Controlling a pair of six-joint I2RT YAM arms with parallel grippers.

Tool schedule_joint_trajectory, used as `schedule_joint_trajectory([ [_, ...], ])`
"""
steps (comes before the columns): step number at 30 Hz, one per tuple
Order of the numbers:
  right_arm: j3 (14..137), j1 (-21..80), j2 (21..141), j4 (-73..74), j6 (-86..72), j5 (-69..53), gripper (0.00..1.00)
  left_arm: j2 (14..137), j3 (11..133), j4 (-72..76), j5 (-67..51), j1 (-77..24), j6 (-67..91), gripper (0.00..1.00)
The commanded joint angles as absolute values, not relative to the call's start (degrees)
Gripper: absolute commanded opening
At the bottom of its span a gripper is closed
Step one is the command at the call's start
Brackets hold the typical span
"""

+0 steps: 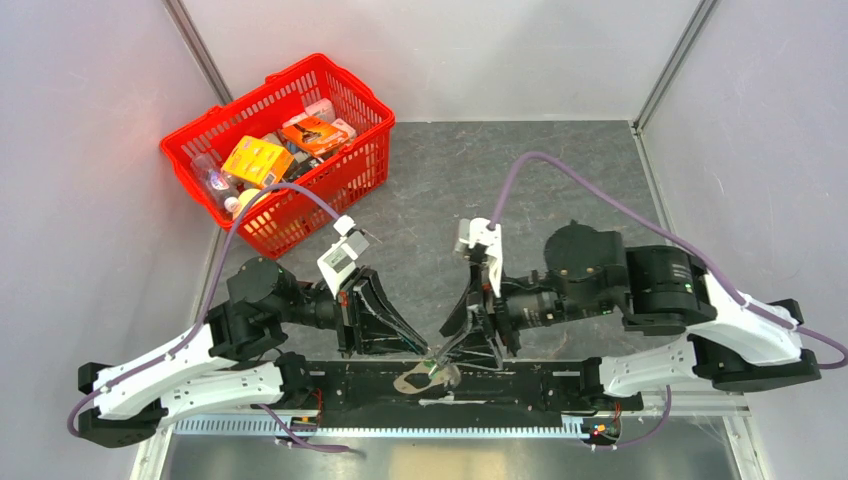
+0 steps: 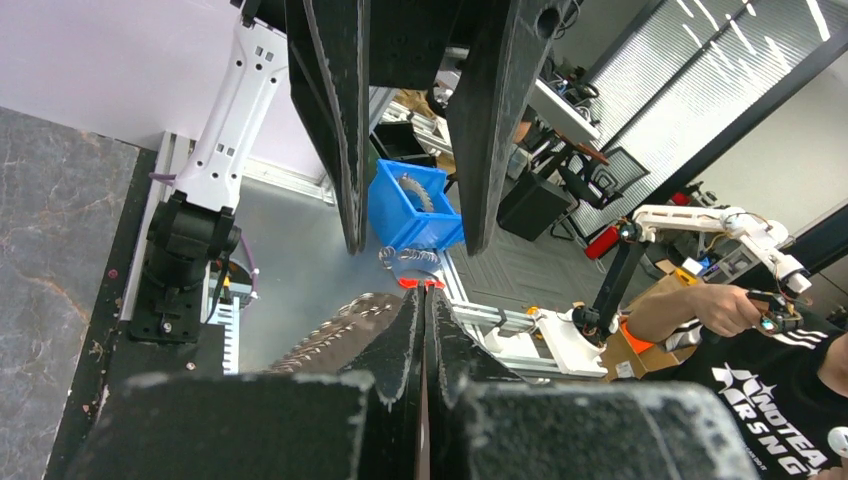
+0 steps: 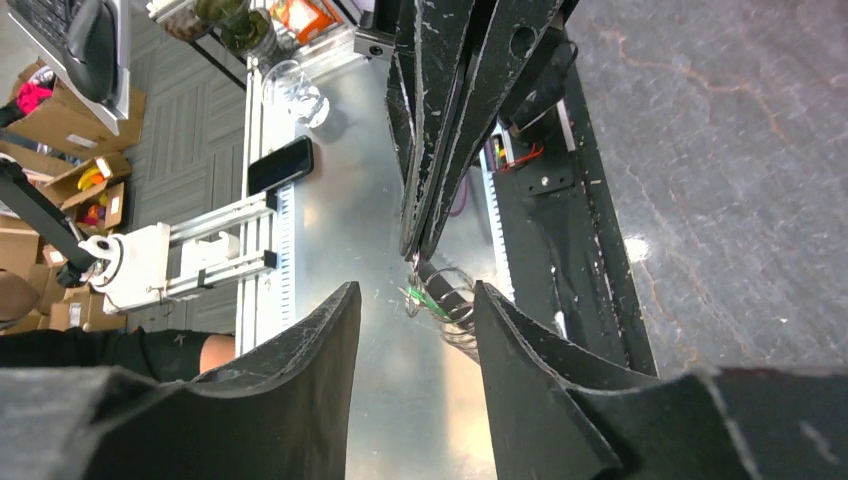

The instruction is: Put the keys on the keyring

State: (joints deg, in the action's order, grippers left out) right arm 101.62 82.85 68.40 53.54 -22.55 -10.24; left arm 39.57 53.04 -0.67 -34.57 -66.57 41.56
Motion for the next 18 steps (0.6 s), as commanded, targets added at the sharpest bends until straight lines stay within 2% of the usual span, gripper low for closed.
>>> schedule_joint_trajectory([
  [1,99.78,82.62,63.1,47.37,-22.13,-6.49,0.54,39.38,53.15,5.1,-35.49,-66.55,42.21,0.02],
  [11,92.66,82.62,58.47,44.89,-18.45,-1.93,0.52,38.26,51.24,9.43,-30.85,-66.53,42.92,0.02],
  [18,92.72,82.62,60.64,43.64,-15.88,-3.31,0.43,36.54,48.1,13.81,-25.78,-66.55,44.4,0.02],
])
